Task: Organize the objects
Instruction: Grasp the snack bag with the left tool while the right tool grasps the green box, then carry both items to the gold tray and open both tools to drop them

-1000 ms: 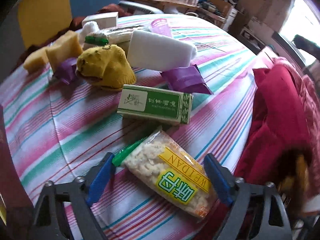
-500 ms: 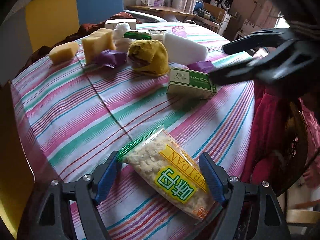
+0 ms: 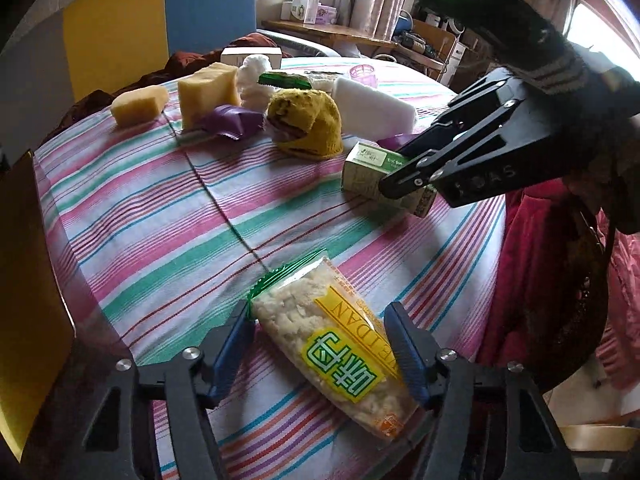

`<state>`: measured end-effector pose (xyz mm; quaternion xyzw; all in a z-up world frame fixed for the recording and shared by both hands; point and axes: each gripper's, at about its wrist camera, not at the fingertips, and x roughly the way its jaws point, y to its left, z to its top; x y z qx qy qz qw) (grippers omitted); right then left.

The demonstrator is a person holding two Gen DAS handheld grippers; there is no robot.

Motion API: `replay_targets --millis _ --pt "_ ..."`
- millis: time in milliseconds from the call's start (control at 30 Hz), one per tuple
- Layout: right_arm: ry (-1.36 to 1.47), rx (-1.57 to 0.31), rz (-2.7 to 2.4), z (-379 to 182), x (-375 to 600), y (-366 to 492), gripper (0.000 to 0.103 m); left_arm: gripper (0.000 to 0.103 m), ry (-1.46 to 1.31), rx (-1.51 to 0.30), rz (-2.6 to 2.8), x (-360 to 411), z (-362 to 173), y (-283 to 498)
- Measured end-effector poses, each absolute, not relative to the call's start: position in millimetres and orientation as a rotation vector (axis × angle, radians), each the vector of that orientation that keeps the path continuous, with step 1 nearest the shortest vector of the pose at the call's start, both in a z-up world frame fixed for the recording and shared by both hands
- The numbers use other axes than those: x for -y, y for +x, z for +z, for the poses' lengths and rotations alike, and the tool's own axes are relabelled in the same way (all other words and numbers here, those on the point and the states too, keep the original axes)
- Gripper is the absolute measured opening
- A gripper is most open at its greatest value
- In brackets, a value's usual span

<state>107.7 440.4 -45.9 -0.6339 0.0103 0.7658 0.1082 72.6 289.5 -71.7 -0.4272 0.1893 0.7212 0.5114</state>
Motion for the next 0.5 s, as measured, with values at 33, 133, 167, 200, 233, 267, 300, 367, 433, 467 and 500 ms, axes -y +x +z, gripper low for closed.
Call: replay_targets --millis 33,133,167,200,233,267,300,367,433,467,500 --pt "-1.840 -0.055 2.270 -41 -441 112 0.031 0.061 -1.025 -0.450 1.738 -288 -70 74" --pt "-1.768 -0.119 2.312 -28 -442 125 0.031 0.057 -1.025 -0.428 1.726 -286 -68 74" --pt "-1.750 -0.135 2.321 -25 -442 127 0.031 0.056 -1.022 -0.424 1.728 -285 -68 74" --pt "-1.715 -0.165 2.338 -20 -443 132 0.031 0.055 -1.021 -0.416 1.725 -284 -68 75" --pt "-1.687 -0.189 2.349 -15 -444 135 0.031 0.054 -1.019 -0.402 1.714 -282 -67 75" --pt "-1.669 -0.204 2.354 -9 -448 133 0.031 0.054 -1.014 -0.395 1.713 -281 -66 75" --pt "-1.633 -0.231 2.370 -4 -446 136 0.031 0.054 -1.004 -0.389 1.714 -279 -63 76" --pt "-1.594 -0.259 2.386 -5 -440 128 0.031 0.054 -0.982 -0.360 1.712 -275 -56 76" --pt "-1.557 -0.284 2.403 1 -438 129 0.031 0.054 -0.955 -0.340 1.727 -270 -47 75" --pt "-1.539 -0.295 2.412 4 -437 130 0.031 0.054 -0.946 -0.326 1.731 -267 -42 74" --pt "-1.528 -0.303 2.420 3 -442 128 0.031 0.054 -0.937 -0.312 1.734 -264 -37 73"
